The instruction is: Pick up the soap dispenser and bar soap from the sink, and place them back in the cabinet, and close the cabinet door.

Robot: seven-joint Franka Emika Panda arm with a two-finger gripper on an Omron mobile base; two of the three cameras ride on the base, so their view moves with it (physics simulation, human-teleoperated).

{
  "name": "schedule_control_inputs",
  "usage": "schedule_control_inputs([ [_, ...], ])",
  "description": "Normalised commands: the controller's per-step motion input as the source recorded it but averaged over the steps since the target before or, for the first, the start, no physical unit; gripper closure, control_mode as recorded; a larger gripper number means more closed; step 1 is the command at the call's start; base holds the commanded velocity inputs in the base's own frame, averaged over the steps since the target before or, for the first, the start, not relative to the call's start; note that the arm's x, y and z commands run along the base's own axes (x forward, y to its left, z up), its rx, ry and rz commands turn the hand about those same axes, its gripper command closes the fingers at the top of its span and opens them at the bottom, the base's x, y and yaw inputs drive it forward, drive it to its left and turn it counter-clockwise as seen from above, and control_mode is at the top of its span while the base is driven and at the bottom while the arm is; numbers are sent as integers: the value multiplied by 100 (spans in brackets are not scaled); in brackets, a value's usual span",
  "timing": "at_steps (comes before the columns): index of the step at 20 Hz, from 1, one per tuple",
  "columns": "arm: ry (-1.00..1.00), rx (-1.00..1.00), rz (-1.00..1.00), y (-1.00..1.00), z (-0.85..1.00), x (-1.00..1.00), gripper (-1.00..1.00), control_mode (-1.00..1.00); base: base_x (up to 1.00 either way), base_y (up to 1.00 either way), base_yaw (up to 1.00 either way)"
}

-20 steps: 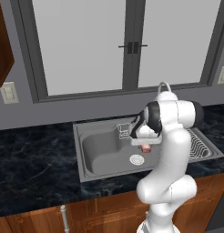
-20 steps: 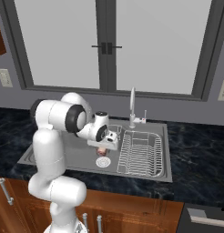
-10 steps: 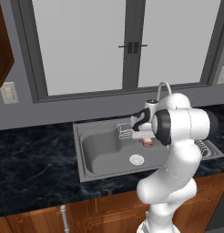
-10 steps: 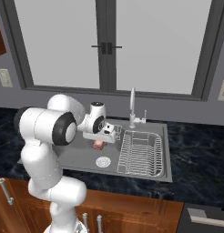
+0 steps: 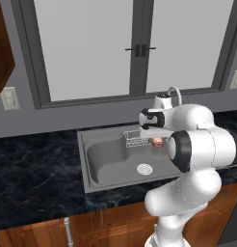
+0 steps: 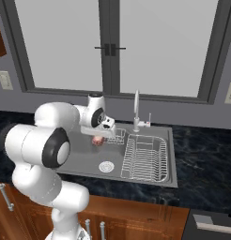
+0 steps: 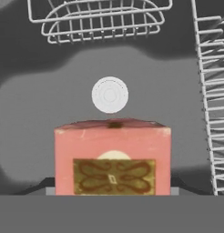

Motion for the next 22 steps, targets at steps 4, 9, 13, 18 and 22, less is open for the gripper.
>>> schedule_control_inputs([
  [4, 0, 0, 0, 0, 58, -33, 100, -100, 0, 0, 0],
  [9, 0, 0, 0, 0, 64, -35, 100, -100, 0, 0, 0],
  [13, 0, 0, 0, 0, 67, -36, 100, -100, 0, 0, 0],
  [18, 0, 0, 0, 0, 70, -39, 100, -100, 0, 0, 0],
  [22, 0, 0, 0, 0, 71, -39, 100, -100, 0, 0, 0],
])
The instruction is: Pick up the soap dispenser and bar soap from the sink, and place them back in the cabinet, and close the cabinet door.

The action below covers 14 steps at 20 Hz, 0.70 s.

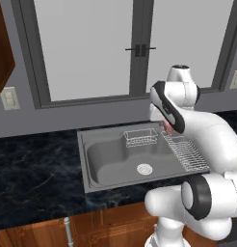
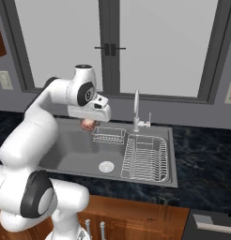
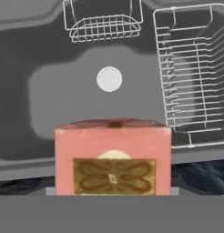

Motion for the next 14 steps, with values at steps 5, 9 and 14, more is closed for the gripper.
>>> schedule_control_inputs([
  [5, 0, 0, 0, 0, 71, -37, 100, -100, 0, 0, 0],
  [9, 0, 0, 0, 0, 63, -30, 100, -100, 0, 0, 0],
  [14, 0, 0, 0, -1, 49, -34, 100, -100, 0, 0, 0],
])
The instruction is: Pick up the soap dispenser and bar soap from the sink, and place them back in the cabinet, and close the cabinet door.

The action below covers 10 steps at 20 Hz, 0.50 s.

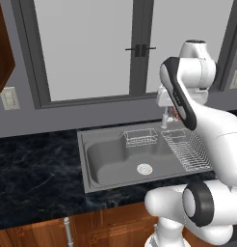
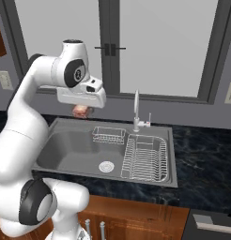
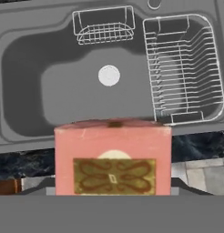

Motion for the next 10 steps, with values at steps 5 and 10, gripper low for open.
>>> schedule_control_inputs([
  [5, 0, 0, 0, -5, 14, -32, 100, -100, 0, 0, 0],
  [10, 0, 0, 0, -2, 3, -42, 100, -100, 0, 0, 0],
])
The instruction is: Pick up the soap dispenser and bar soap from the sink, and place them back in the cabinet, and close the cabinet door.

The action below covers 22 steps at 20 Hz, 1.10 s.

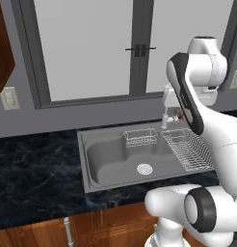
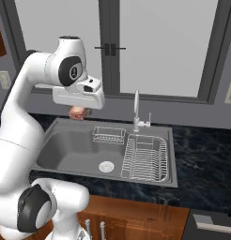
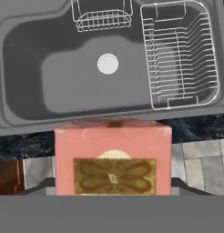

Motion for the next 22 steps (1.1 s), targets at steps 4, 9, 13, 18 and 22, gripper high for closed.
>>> schedule_control_inputs([
  [4, 0, 0, 0, 0, 0, -43, 100, -100, 0, 0, 0],
  [9, 0, 0, 0, 0, 0, 0, 100, 100, -49, -19, 1],
  [13, 0, 0, 0, 0, 0, 0, 100, 100, -58, -46, 3],
  [18, 0, 0, 0, 0, 0, 0, 100, 100, -47, -50, 0],
  [22, 0, 0, 0, 0, 0, 0, 100, 100, -24, -51, 0],
])
